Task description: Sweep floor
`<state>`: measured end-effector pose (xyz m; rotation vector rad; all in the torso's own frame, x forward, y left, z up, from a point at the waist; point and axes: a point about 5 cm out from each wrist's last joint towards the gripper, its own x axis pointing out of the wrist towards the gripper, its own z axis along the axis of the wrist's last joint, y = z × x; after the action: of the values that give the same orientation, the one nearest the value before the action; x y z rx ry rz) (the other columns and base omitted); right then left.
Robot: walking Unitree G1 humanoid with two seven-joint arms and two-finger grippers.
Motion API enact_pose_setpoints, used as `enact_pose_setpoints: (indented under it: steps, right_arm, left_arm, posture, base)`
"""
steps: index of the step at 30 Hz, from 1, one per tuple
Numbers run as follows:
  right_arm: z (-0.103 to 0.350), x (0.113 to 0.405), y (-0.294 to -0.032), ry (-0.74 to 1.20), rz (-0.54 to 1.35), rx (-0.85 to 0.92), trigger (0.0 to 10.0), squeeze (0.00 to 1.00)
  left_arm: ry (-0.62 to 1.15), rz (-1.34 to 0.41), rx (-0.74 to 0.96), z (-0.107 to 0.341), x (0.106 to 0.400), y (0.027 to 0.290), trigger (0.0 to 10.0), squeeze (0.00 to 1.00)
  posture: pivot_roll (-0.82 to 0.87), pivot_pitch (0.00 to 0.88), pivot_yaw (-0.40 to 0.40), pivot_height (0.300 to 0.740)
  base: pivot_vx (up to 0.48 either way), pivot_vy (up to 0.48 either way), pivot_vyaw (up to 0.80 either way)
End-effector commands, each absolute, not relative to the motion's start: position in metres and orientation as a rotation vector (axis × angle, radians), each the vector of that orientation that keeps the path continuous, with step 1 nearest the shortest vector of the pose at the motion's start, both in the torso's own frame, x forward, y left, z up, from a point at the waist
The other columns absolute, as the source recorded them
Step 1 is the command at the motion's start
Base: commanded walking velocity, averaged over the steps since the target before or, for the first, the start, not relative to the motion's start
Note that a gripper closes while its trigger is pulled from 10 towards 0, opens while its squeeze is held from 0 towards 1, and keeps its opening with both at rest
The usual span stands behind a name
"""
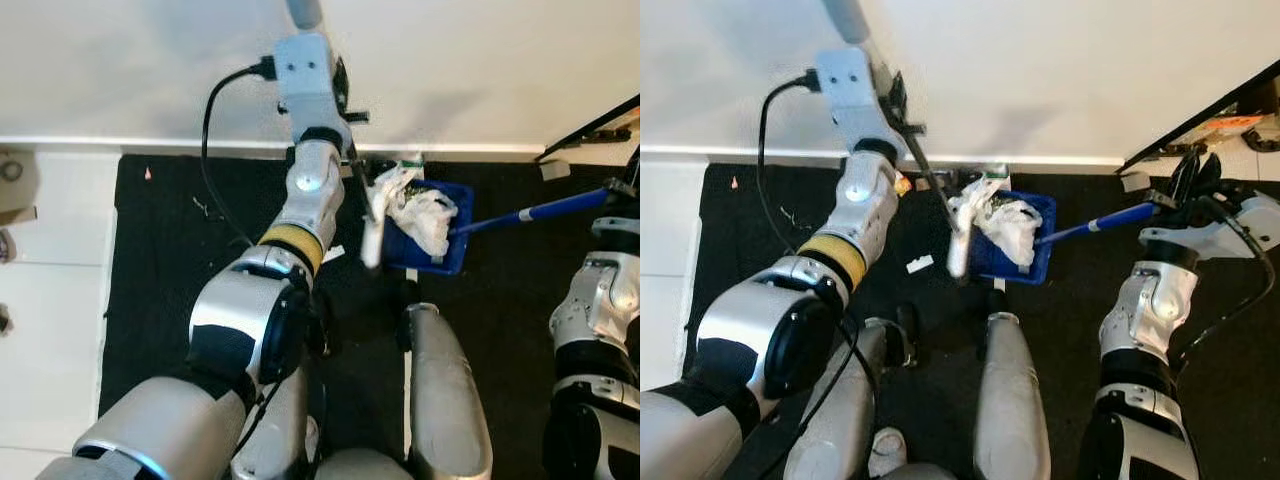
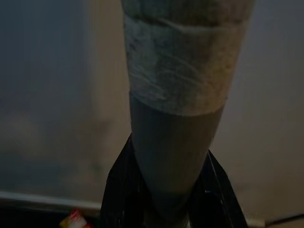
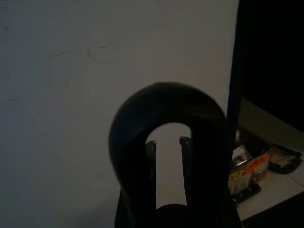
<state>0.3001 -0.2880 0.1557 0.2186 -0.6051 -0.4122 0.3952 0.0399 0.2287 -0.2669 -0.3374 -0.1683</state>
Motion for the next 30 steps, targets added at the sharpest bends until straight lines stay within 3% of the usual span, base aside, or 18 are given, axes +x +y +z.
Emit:
enact_pose_setpoints:
  steps: [1,4,7,10,11,15,17,18,20,26,27,30]
  right_arm:
    - [0.122,0.294,-0.289,-0.456,-0.452,0.268,10.0,0.0]
    - [0.121,0.297,-0.288,-0.445,-0.45,0.272,10.0,0.0]
    - [0.119,0.3,-0.285,-0.434,-0.443,0.281,10.0,0.0]
    - [0.117,0.303,-0.281,-0.424,-0.438,0.297,10.0,0.0]
    - [0.117,0.305,-0.279,-0.419,-0.435,0.306,10.0,0.0]
    - [0.117,0.307,-0.279,-0.415,-0.434,0.312,10.0,0.0]
    - [0.117,0.308,-0.277,-0.413,-0.428,0.317,10.0,0.0]
    - [0.117,0.308,-0.277,-0.413,-0.428,0.317,10.0,0.0]
    - [0.116,0.309,-0.277,-0.41,-0.424,0.32,10.0,0.0]
    - [0.115,0.31,-0.277,-0.407,-0.421,0.321,10.0,0.0]
    - [0.115,0.31,-0.276,-0.409,-0.419,0.32,10.0,0.0]
    - [0.115,0.31,-0.276,-0.41,-0.419,0.32,10.0,0.0]
  left_arm:
    - [-0.396,-0.476,-0.47,0.265,0.356,-0.061,10.0,0.0]
    - [-0.454,-0.619,-0.44,0.279,0.344,-0.079,10.0,0.0]
    - [-0.496,-0.727,-0.359,0.279,0.342,-0.076,10.0,0.0]
    - [-0.554,-0.843,-0.222,0.274,0.344,-0.057,10.0,0.0]
    - [-0.569,-0.919,-0.104,0.267,0.345,-0.038,10.0,0.0]
    - [-0.546,-0.973,0.017,0.259,0.348,-0.013,10.0,0.0]
    - [-0.519,-0.947,0.131,0.256,0.36,0.026,10.0,0.0]
    - [-0.519,-0.947,0.131,0.256,0.36,0.026,10.0,0.0]
    - [-0.491,-0.899,0.165,0.259,0.368,0.054,10.0,0.0]
    - [-0.414,-0.841,0.171,0.257,0.373,0.095,10.0,0.0]
    - [-0.391,-0.801,0.179,0.26,0.376,0.113,10.0,0.0]
    - [-0.378,-0.77,0.175,0.262,0.377,0.121,10.0,0.0]
  posture:
    - [-0.02,0.544,0.086,0.731]
    - [-0.01,0.533,0.086,0.731]
    - [0.02,0.502,0.094,0.731]
    - [0.04,0.47,0.106,0.731]
    - [0.05,0.462,0.106,0.731]
    - [0.06,0.453,0.104,0.731]
    - [0.06,0.444,0.102,0.731]
    - [0.06,0.444,0.102,0.731]
    - [0.07,0.444,0.1,0.731]
    - [0.07,0.438,0.097,0.731]
    - [0.07,0.438,0.096,0.731]
    - [0.06,0.434,0.096,0.731]
  base:
    - [0.0,0.0,0.0]
    - [0.0,0.0,0.0]
    - [0.0,0.0,0.0]
    - [0.0,0.0,0.0]
    - [0.0,0.0,0.0]
    - [0.0,0.0,0.0]
    - [0.0,0.0,0.0]
    - [0.0,0.0,0.0]
    - [0.0,0.0,0.0]
    - [0.0,0.0,0.0]
    - [0.0,0.0,0.0]
    - [0.0,0.0,0.0]
